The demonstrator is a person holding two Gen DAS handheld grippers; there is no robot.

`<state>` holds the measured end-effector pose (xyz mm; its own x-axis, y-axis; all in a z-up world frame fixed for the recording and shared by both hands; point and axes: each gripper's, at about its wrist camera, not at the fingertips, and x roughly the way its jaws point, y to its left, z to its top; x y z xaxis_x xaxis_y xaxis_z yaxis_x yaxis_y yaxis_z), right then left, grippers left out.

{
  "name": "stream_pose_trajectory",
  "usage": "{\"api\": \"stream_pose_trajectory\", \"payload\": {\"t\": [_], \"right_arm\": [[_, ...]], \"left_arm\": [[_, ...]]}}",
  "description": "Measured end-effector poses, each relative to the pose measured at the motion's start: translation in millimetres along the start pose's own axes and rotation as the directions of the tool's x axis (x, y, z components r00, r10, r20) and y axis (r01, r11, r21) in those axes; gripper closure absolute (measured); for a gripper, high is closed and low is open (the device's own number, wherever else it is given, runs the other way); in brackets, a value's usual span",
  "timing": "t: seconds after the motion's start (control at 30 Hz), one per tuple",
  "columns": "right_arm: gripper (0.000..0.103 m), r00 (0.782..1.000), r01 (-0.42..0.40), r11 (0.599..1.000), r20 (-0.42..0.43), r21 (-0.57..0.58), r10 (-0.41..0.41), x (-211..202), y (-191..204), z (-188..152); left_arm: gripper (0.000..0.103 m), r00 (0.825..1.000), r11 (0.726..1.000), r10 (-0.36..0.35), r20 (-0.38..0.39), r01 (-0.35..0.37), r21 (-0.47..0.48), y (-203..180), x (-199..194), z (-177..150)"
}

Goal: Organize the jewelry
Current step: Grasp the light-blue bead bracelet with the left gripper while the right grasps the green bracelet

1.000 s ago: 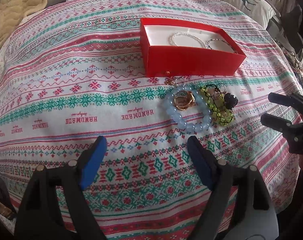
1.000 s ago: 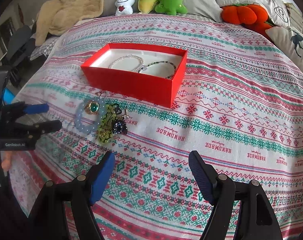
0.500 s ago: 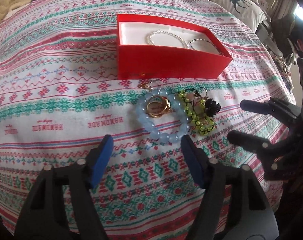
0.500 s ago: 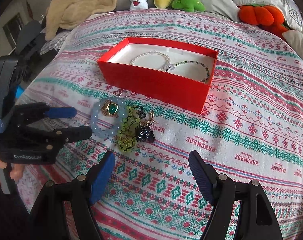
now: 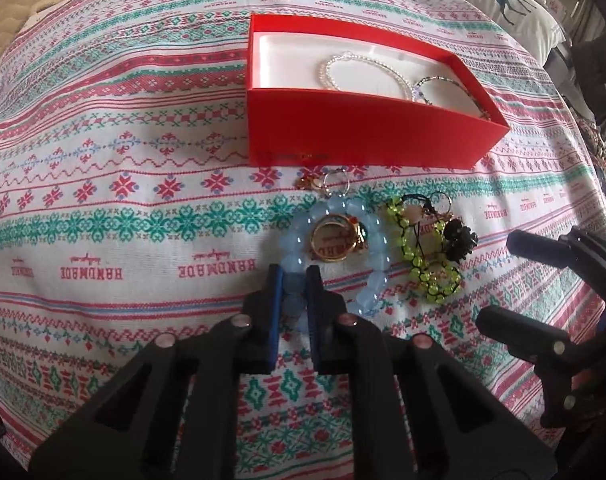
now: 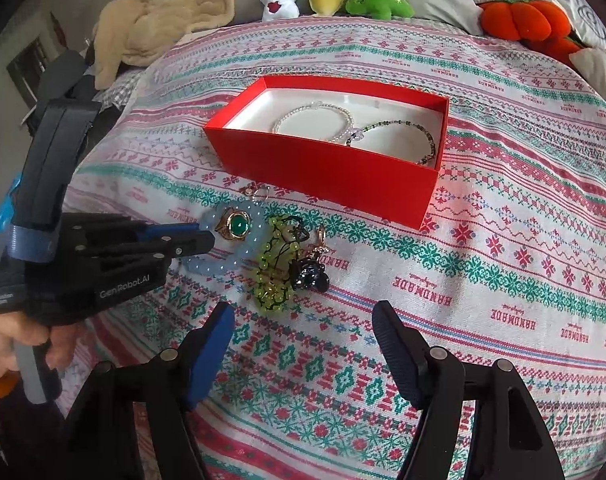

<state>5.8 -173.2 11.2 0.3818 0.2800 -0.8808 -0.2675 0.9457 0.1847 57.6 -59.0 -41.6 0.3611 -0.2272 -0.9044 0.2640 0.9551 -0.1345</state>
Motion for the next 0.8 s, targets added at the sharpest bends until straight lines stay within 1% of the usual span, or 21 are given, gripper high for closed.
{"api": "stream_pose_trajectory", "payload": {"t": [0.07, 0.13, 0.23, 0.37, 0.5, 0.63, 0.8], "right_arm": [[0.043, 1.0, -0.016, 1.0, -0.01, 0.004, 0.017, 1.7, 1.3, -0.6], [0.055, 0.999, -0.028, 1.0, -0.024, 0.001, 0.028, 4.6, 4.5, -1.5], [0.065, 0.997, -0.051, 0.999, -0.05, -0.005, 0.051, 10.7, 10.9, -2.5], [0.067, 0.996, -0.067, 0.998, -0.061, 0.017, 0.068, 16.7, 12.9, -1.1], [0.068, 0.994, -0.083, 0.993, -0.062, 0.082, 0.089, 22.6, 5.8, 3.0], [0.077, 0.993, -0.093, 0.986, -0.064, 0.142, 0.102, 30.1, -2.8, 7.0], [0.086, 0.994, -0.074, 0.985, -0.069, 0.155, 0.086, 35.5, -4.7, 10.3]], "left_arm": [[0.09, 1.0, 1.0, 0.006, 0.003, -0.006, -0.001, 2.9, -2.7, -1.5], [0.09, 1.0, 1.0, 0.013, 0.007, -0.013, 0.007, 3.7, -5.4, -3.1], [0.09, 1.0, 1.0, 0.018, 0.013, -0.018, 0.002, 15.4, -11.8, -7.3], [0.09, 0.999, 0.999, 0.03, 0.018, -0.03, -0.011, 26.9, -15.0, -11.1], [0.09, 0.999, 0.999, 0.04, 0.019, -0.04, -0.024, 35.5, -15.6, -13.2], [0.09, 0.999, 0.999, 0.039, 0.01, -0.039, -0.019, 42.6, -16.2, -17.7], [0.09, 0.999, 0.999, 0.042, -0.001, -0.042, -0.013, 42.2, -13.0, -18.8]]}}
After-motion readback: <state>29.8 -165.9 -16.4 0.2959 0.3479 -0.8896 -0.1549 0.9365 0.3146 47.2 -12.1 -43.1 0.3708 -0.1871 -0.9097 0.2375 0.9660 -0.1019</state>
